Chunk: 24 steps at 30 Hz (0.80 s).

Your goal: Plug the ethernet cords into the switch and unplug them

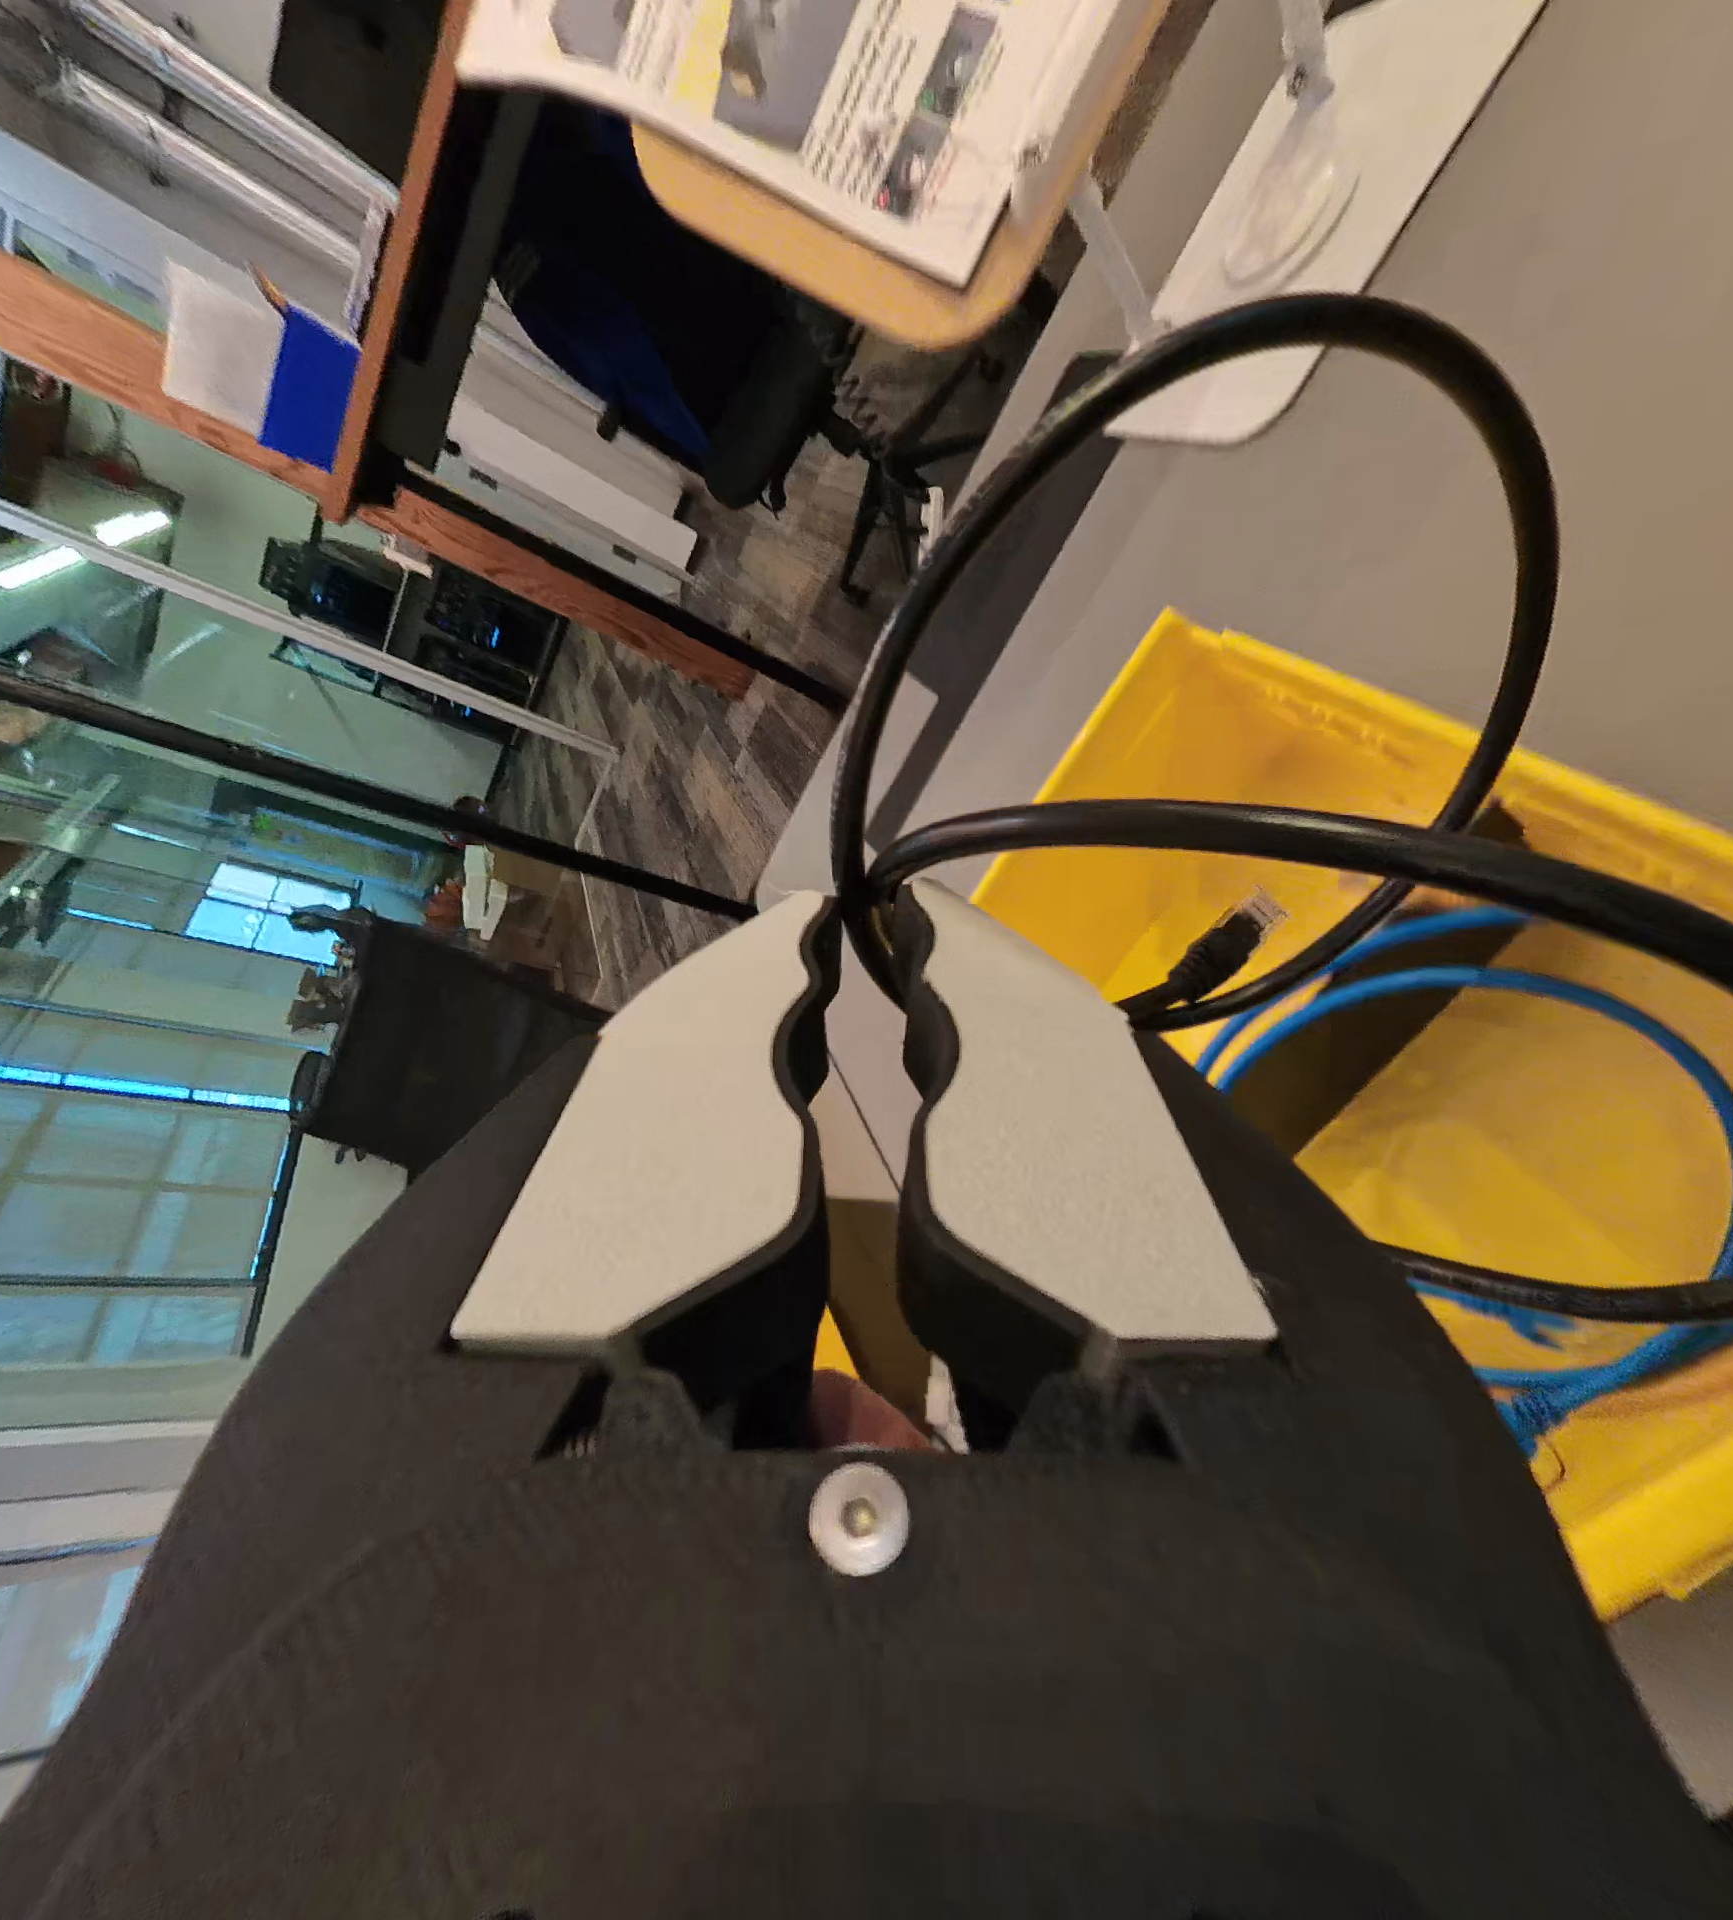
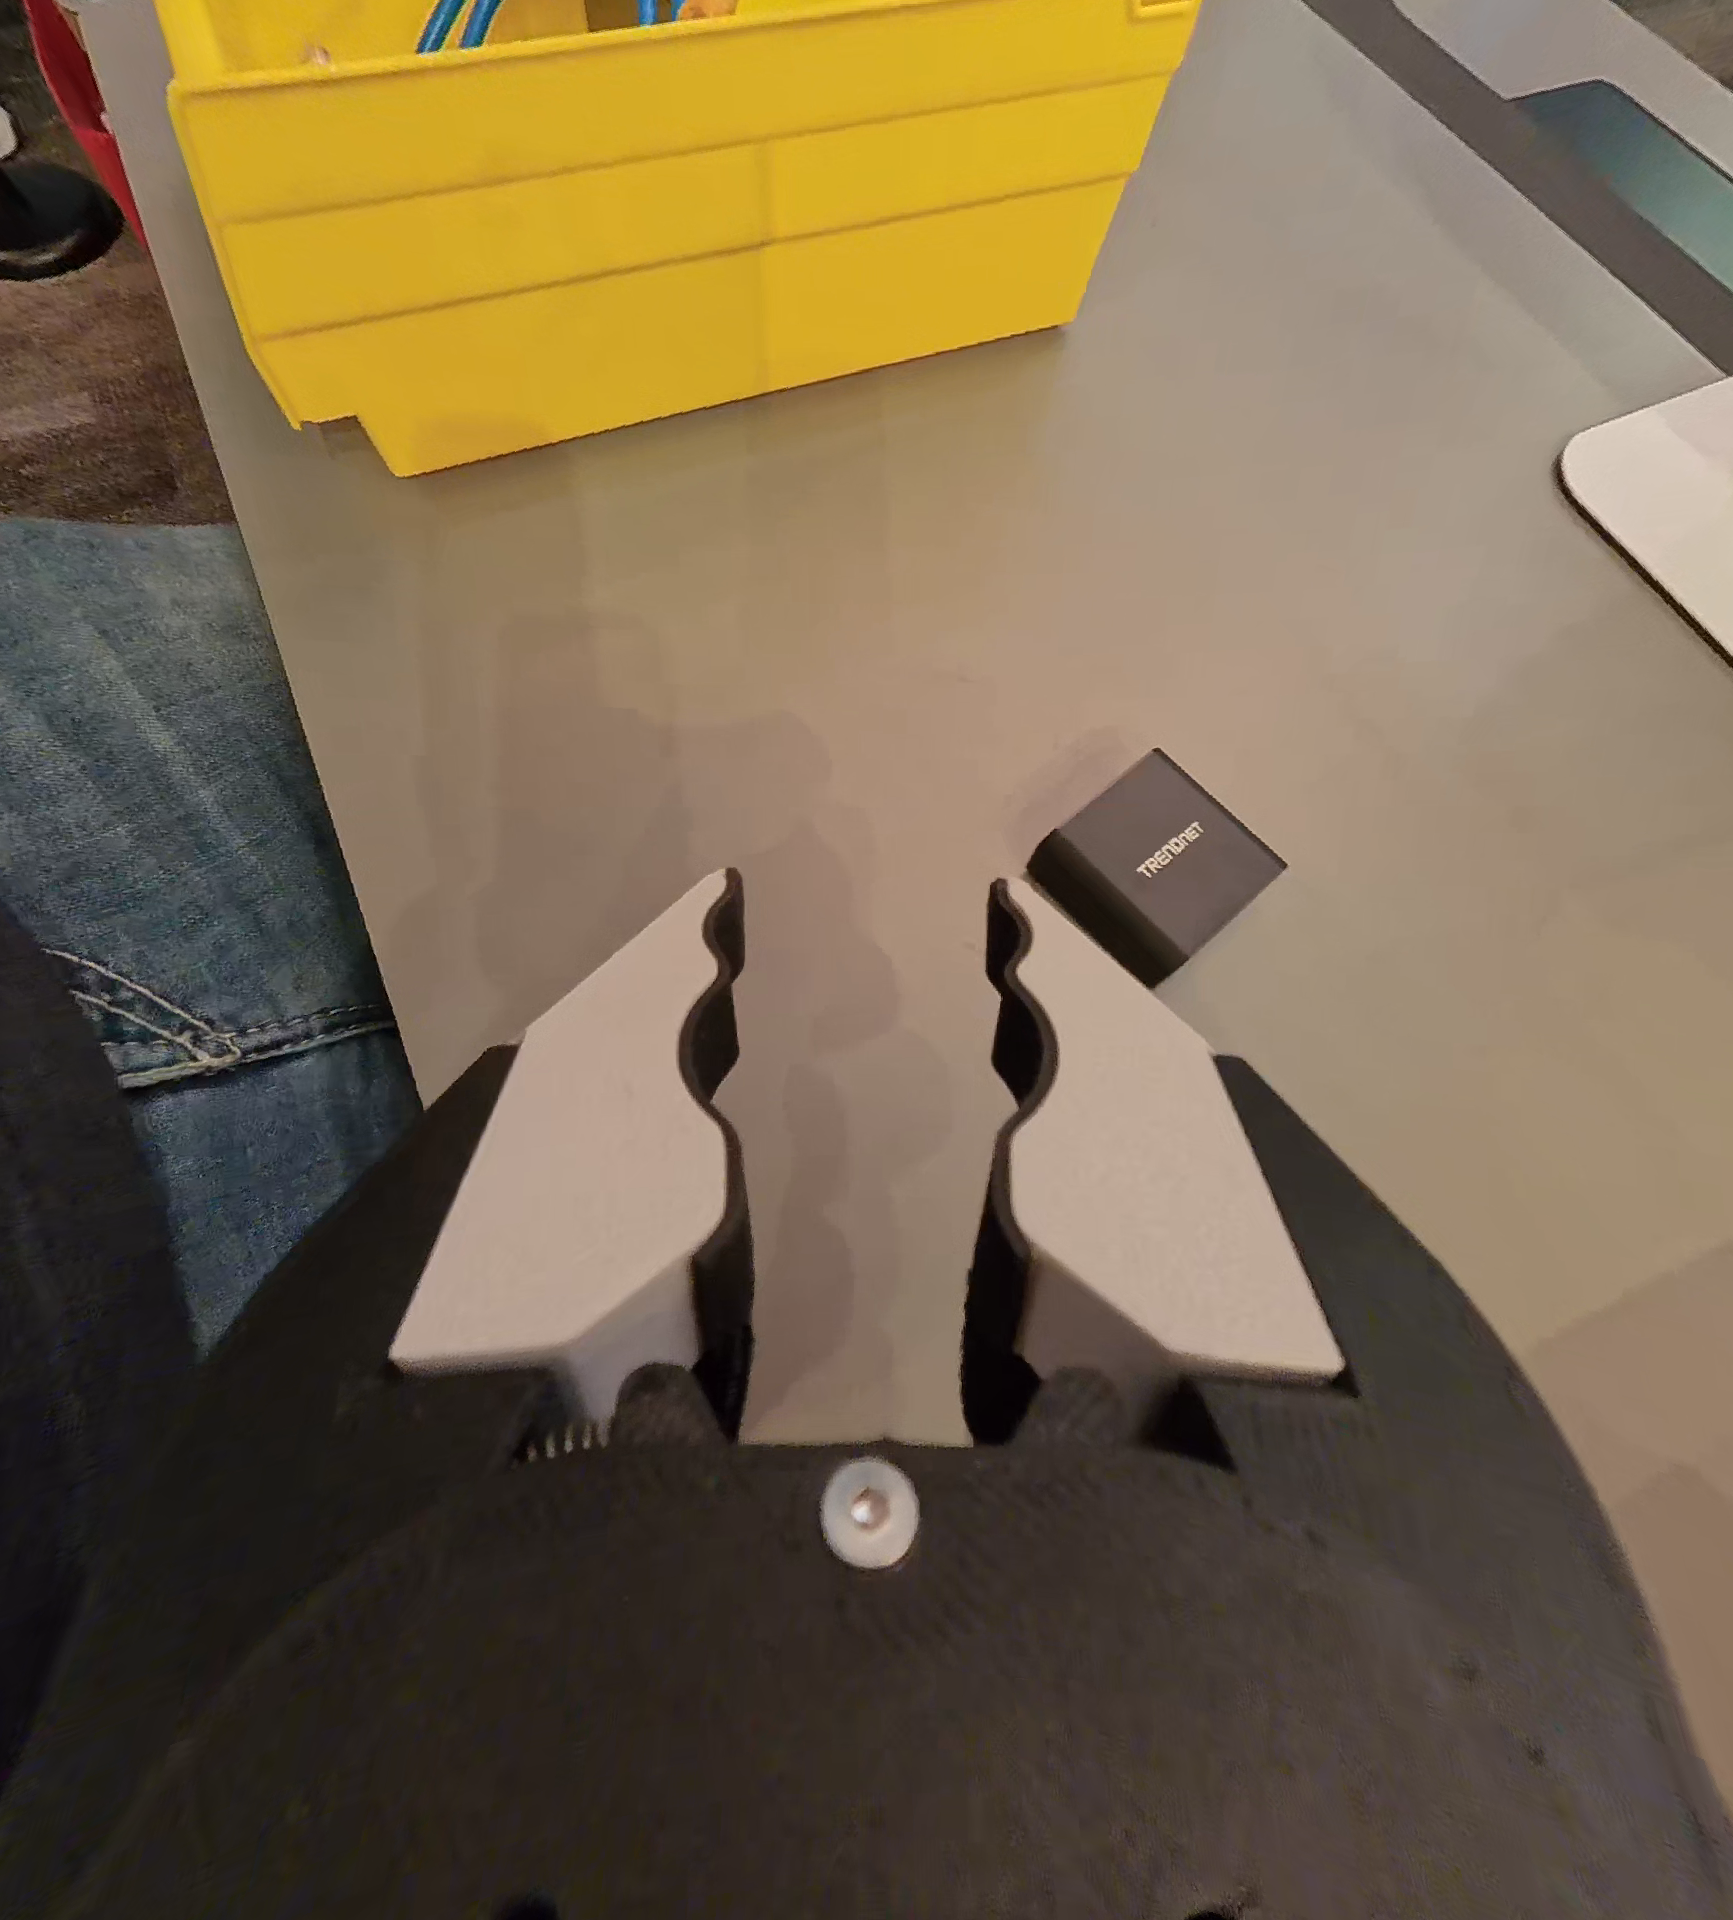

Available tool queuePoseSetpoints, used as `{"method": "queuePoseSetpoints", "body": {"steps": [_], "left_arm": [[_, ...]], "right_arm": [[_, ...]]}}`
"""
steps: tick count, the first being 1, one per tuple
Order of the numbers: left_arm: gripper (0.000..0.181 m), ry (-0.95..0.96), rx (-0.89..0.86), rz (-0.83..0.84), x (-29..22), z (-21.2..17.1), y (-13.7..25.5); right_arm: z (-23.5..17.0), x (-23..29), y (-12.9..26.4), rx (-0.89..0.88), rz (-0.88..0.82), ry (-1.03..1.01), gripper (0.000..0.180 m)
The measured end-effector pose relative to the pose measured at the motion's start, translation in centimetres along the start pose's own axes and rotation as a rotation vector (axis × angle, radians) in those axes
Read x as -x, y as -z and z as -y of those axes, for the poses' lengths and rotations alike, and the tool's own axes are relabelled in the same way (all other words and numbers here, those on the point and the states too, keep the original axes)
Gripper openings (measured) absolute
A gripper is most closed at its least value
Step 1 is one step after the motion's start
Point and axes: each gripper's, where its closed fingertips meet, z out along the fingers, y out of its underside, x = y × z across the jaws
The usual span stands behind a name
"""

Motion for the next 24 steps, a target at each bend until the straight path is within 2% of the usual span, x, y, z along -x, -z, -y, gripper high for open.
{"method": "queuePoseSetpoints", "body": {"steps": [1,7,14,18,24], "left_arm": [[0.009,0.001,-0.022,-0.001,0.0,1.2,0.0],[0.009,-0.044,-0.09,-0.07,-2.4,8.6,-1.4],[0.009,-0.064,-0.087,-0.254,-9.1,16.2,-5.5],[0.009,-0.071,-0.064,-0.369,-14.0,19.0,-8.6],[0.009,-0.044,0.009,-0.57,-21.7,21.1,-13.3]], "right_arm": [[0.0,-0.2,0.1,-0.002,-0.007,-0.007,0.046],[0.7,-0.8,1.4,-0.033,-0.044,-0.035,0.046],[0.4,-0.9,3.4,-0.049,-0.085,-0.042,0.048],[-0.5,-0.3,4.7,-0.056,-0.086,-0.06,0.048],[-1.9,0.3,6.3,-0.05,-0.101,-0.075,0.045]]}}
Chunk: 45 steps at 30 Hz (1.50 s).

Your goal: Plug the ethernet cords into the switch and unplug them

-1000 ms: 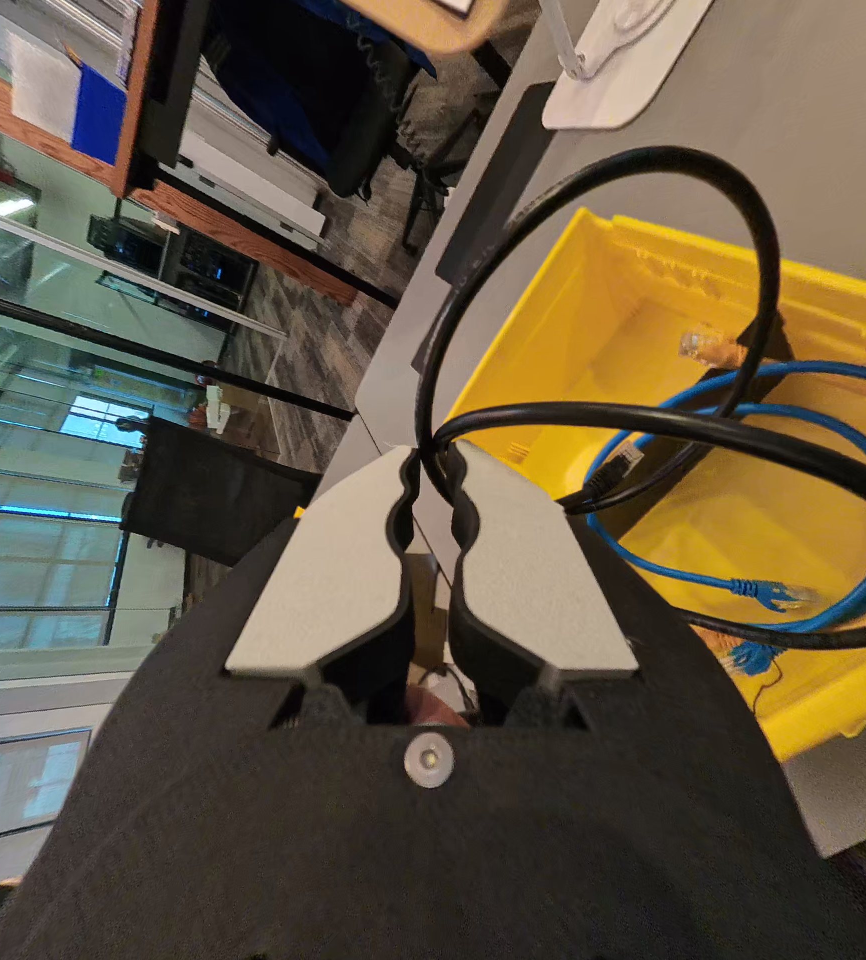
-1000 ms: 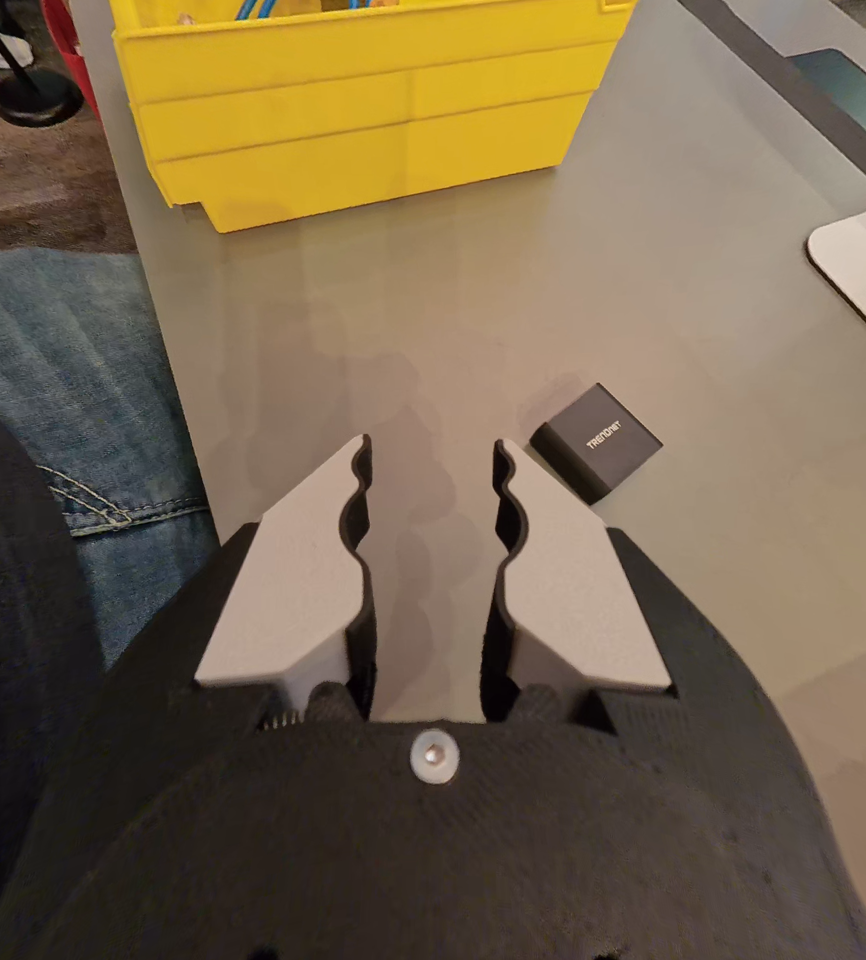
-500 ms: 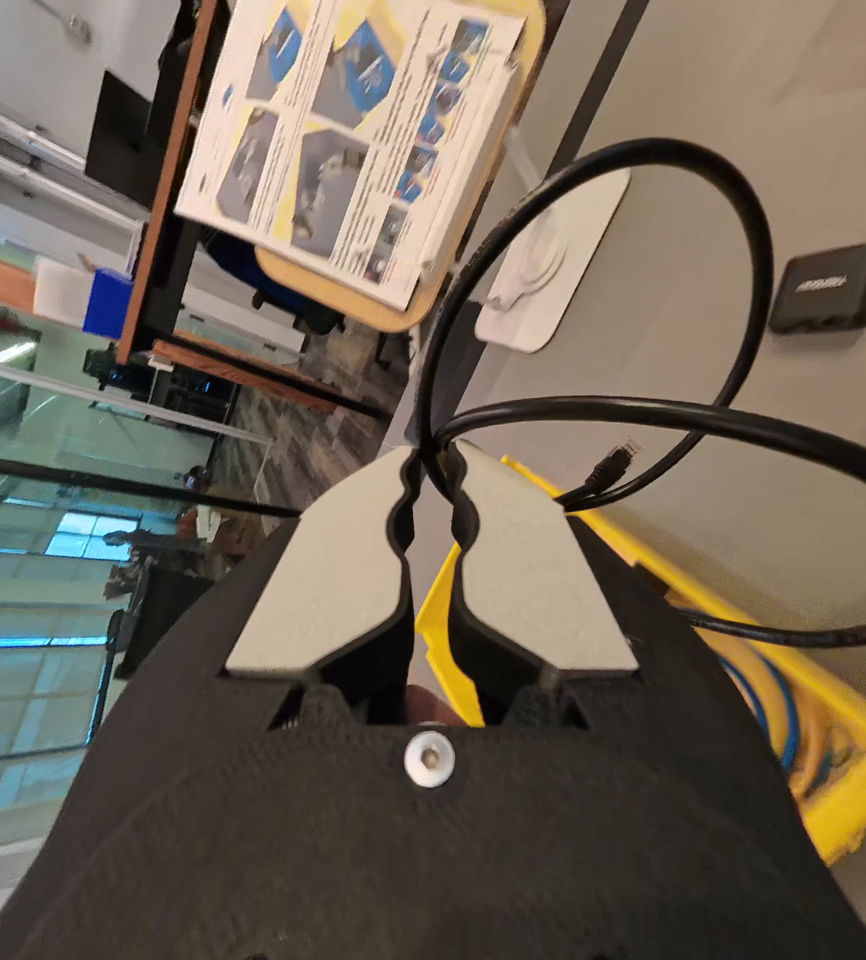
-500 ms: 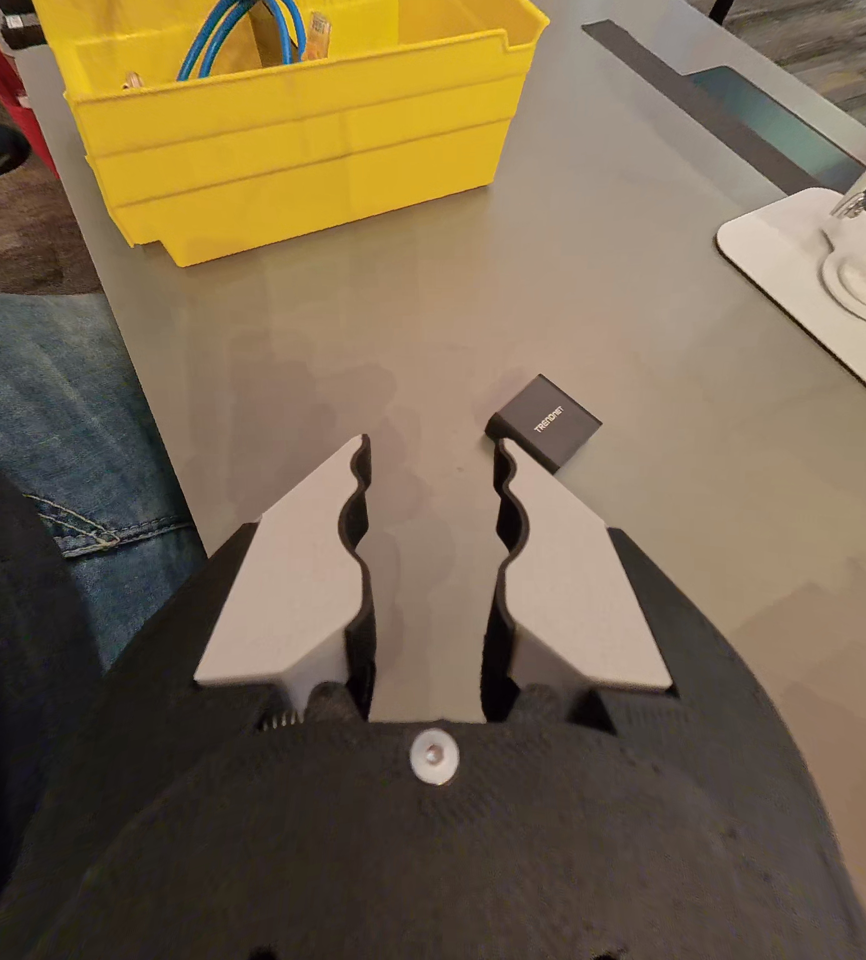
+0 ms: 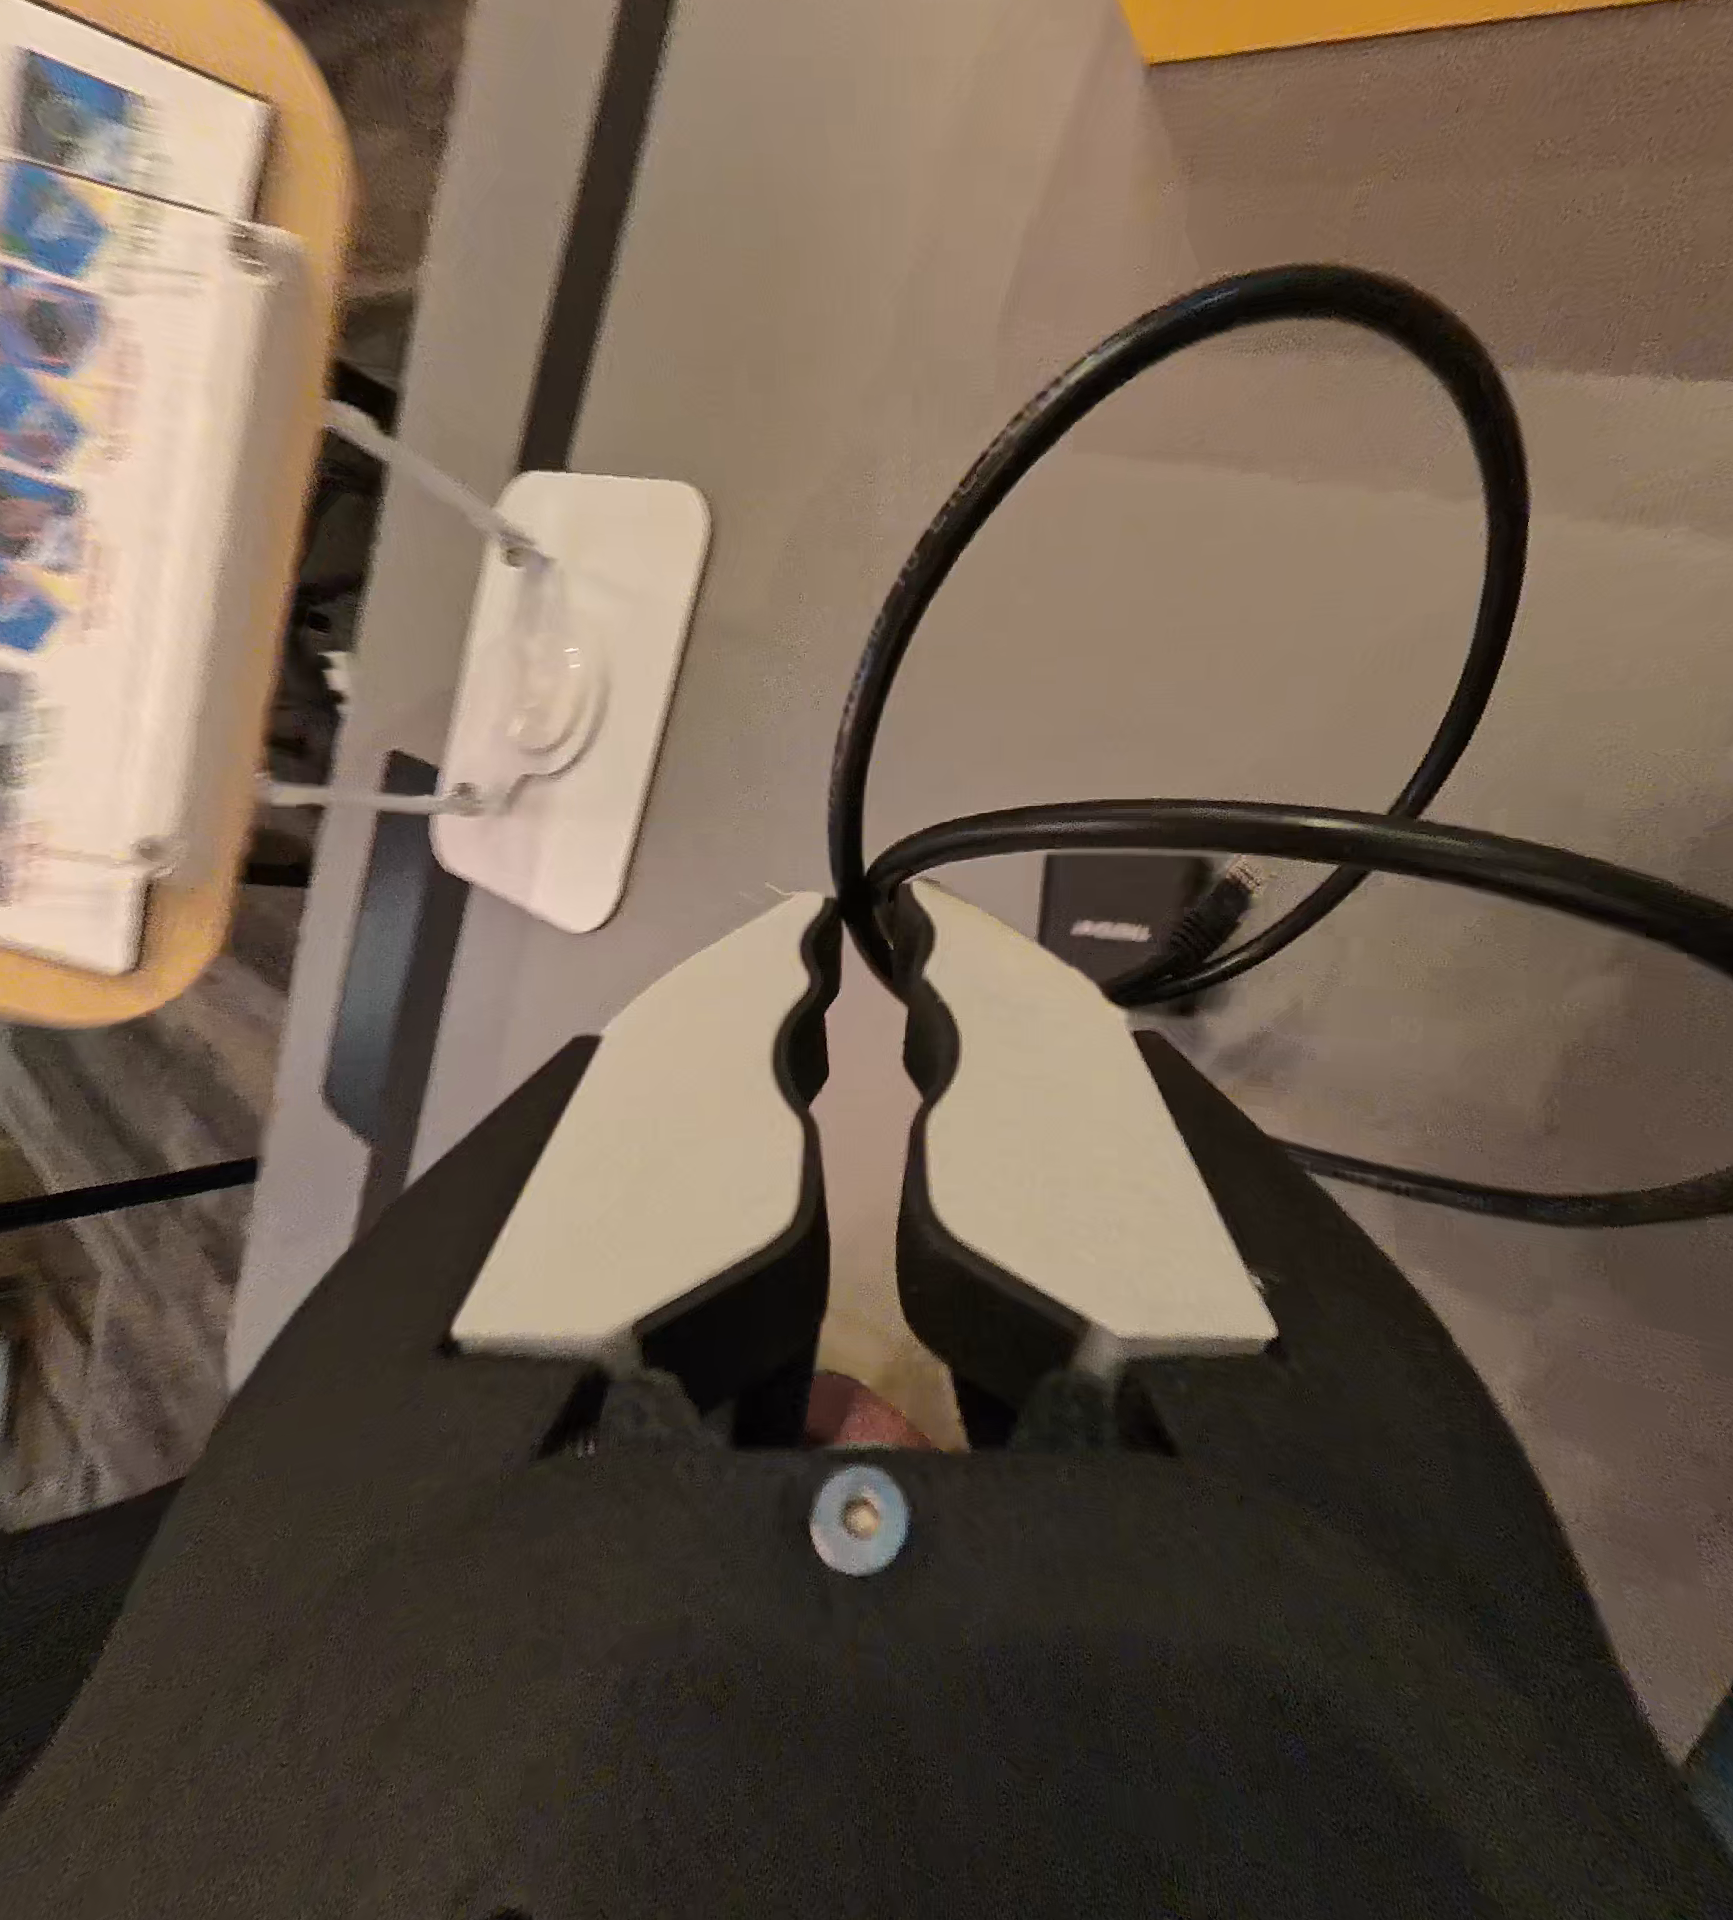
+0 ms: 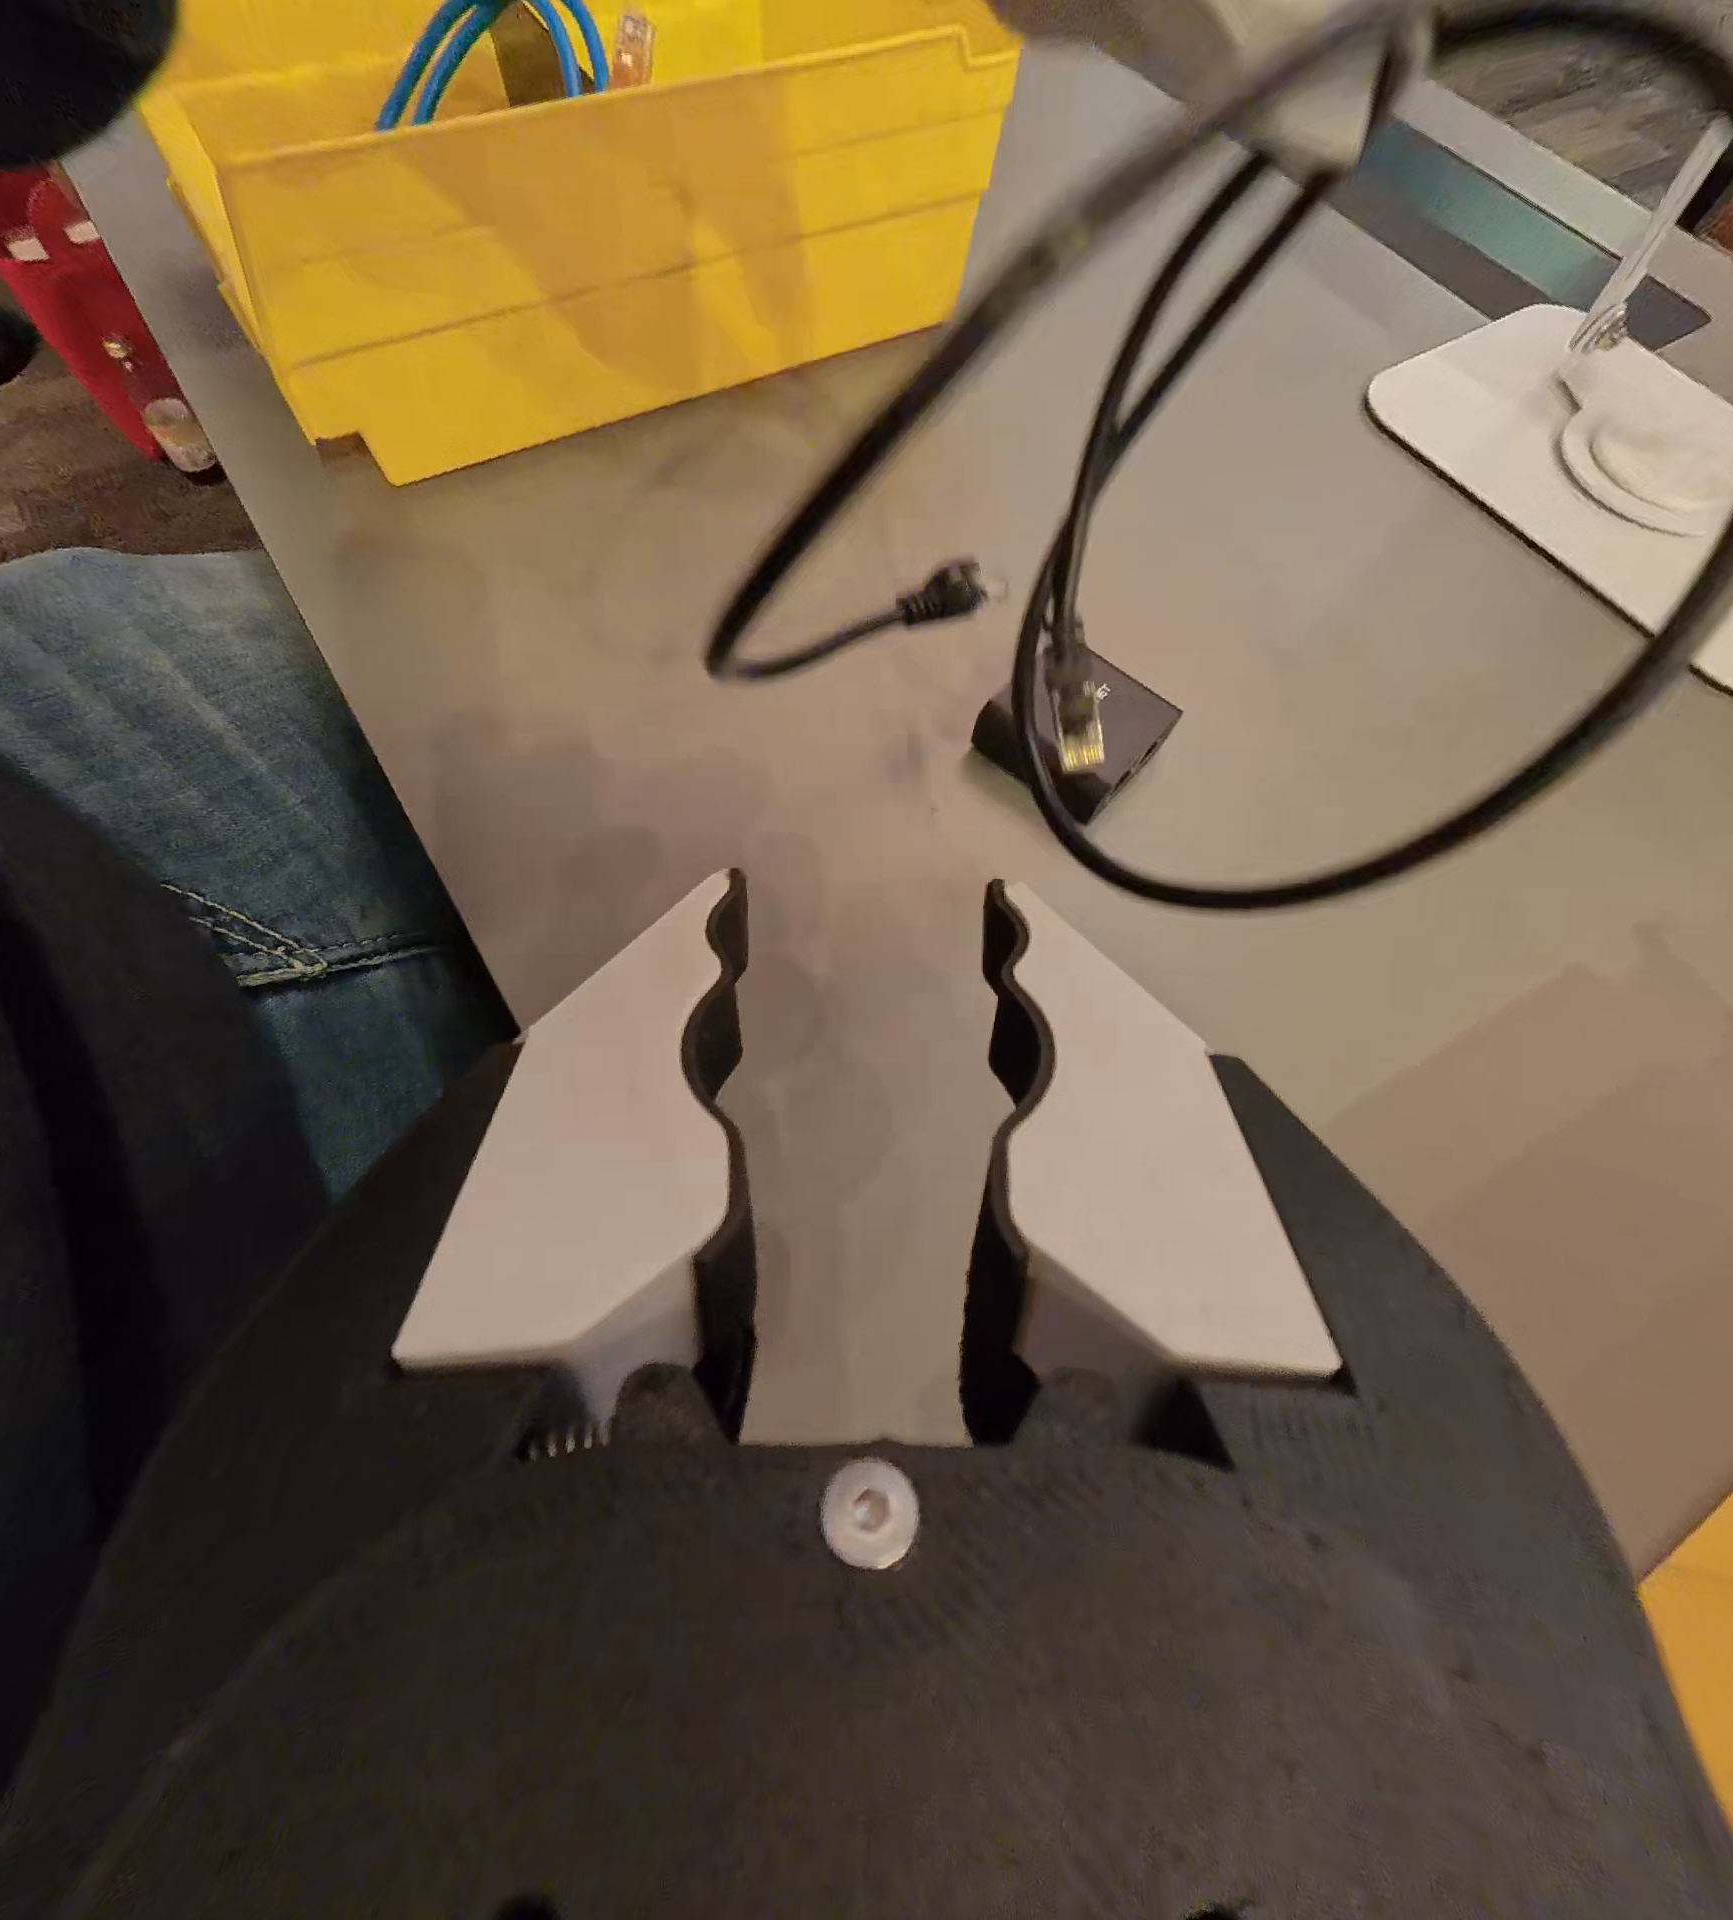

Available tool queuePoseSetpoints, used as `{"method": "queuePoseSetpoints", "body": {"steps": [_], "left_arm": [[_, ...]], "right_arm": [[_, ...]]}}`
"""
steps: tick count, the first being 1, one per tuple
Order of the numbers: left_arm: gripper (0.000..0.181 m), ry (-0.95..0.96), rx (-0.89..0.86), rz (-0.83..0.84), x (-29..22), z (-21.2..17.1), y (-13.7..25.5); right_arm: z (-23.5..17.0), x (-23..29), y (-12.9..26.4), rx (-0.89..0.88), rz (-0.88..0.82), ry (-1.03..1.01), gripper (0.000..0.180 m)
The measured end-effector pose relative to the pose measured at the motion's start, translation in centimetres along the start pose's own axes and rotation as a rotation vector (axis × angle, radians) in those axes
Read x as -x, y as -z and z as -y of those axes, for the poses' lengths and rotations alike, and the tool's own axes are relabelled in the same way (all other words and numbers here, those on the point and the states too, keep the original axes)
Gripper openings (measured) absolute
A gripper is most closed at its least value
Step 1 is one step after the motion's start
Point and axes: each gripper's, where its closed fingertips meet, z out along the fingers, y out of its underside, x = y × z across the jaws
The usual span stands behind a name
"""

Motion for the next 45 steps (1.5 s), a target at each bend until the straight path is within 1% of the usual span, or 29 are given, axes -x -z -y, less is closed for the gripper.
{"method": "queuePoseSetpoints", "body": {"steps": [2,7,9,14,15,16,18,19,22,24,27,29,33,36,37,39,40,41,45], "left_arm": [[0.009,0.011,0.001,-0.054,-1.1,1.0,-2.1],[0.009,-0.027,0.029,-0.094,-2.5,3.5,-5.9],[0.009,-0.028,0.035,-0.136,-3.6,4.2,-7.3],[0.01,-0.006,0.054,-0.237,-5.5,4.4,-10.1],[0.01,-0.008,0.036,-0.263,-5.8,4.4,-10.3],[0.014,0.012,0.02,-0.276,-5.8,4.4,-10.3],[0.032,0.053,-0.002,-0.313,-5.8,4.0,-9.8],[0.039,0.071,-0.016,-0.33,-5.7,3.8,-9.4],[0.049,0.142,-0.026,-0.374,-5.0,2.2,-7.7],[0.05,0.197,-0.041,-0.364,-3.9,1.0,-6.6],[0.051,0.227,-0.029,-0.366,-3.2,-1.7,-5.1],[0.06,0.221,0.017,-0.424,-4.4,-3.7,-4.8],[0.069,0.141,0.146,-0.432,-7.2,-7.1,-6.7],[0.076,0.171,0.266,-0.419,-8.7,-9.1,-9.0],[0.075,0.181,0.284,-0.417,-9.1,-9.5,-9.6],[0.071,0.237,0.246,-0.425,-9.5,-8.8,-10.2],[0.063,0.224,0.241,-0.416,-9.4,-8.7,-10.3],[0.059,0.21,0.231,-0.412,-9.4,-8.5,-10.3],[0.058,0.23,0.219,-0.415,-9.6,-8.5,-10.1]], "right_arm": [[-0.2,0.3,0.3,0.001,0.003,0.006,0.041],[-0.8,1.2,-0.1,0.031,0.024,0.051,0.04],[-0.8,1.4,-0.4,0.033,0.039,0.058,0.04],[-1.7,1.6,-1.3,0.07,0.056,0.069,0.042],[-1.8,1.5,-1.4,0.073,0.054,0.066,0.043],[-1.8,1.4,-1.5,0.074,0.052,0.063,0.043],[-1.9,1.3,-1.7,0.079,0.053,0.057,0.043],[-2.0,1.2,-1.8,0.082,0.055,0.054,0.043],[-2.2,1.1,-2.1,0.095,0.055,0.05,0.044],[-2.2,1.1,-2.4,0.1,0.059,0.053,0.044],[-2.2,1.3,-2.7,0.113,0.065,0.059,0.044],[-2.3,1.5,-2.8,0.118,0.071,0.061,0.044],[-2.2,1.6,-2.8,0.115,0.073,0.059,0.044],[-2.3,1.6,-2.7,0.117,0.067,0.064,0.044],[-2.3,1.6,-2.6,0.118,0.064,0.063,0.044],[-2.4,1.5,-2.4,0.115,0.062,0.058,0.044],[-2.4,1.4,-2.3,0.112,0.062,0.054,0.044],[-2.4,1.3,-2.3,0.107,0.063,0.048,0.044],[-2.2,1.2,-2.3,0.093,0.076,0.034,0.044]]}}
